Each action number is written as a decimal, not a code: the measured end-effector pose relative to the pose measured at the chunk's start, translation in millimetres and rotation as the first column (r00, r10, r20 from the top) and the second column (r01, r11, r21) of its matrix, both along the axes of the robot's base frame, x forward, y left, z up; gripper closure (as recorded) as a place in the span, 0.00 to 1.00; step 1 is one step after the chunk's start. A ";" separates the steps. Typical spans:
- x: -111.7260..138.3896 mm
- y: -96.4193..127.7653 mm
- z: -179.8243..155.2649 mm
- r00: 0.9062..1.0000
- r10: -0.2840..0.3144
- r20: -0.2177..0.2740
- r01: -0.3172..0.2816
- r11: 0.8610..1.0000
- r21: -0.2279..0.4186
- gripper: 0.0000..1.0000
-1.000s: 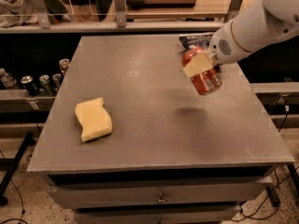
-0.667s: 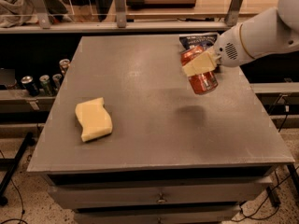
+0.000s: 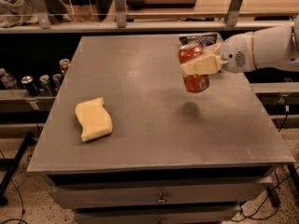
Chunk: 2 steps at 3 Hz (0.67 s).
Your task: Place coke can upright
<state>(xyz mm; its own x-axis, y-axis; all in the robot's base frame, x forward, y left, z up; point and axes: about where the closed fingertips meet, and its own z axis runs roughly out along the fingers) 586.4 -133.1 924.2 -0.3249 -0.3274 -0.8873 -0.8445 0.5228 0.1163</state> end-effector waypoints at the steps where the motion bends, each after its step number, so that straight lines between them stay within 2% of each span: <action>1: -3.7 4.5 4.4 0.991 0.092 0.092 -0.100 0.991 0.085 1.00; 2: -8.3 10.9 7.0 0.967 0.181 0.180 -0.205 0.970 0.131 1.00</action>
Offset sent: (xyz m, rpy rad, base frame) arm -0.0164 0.0107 0.0093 0.2193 -0.2723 0.3125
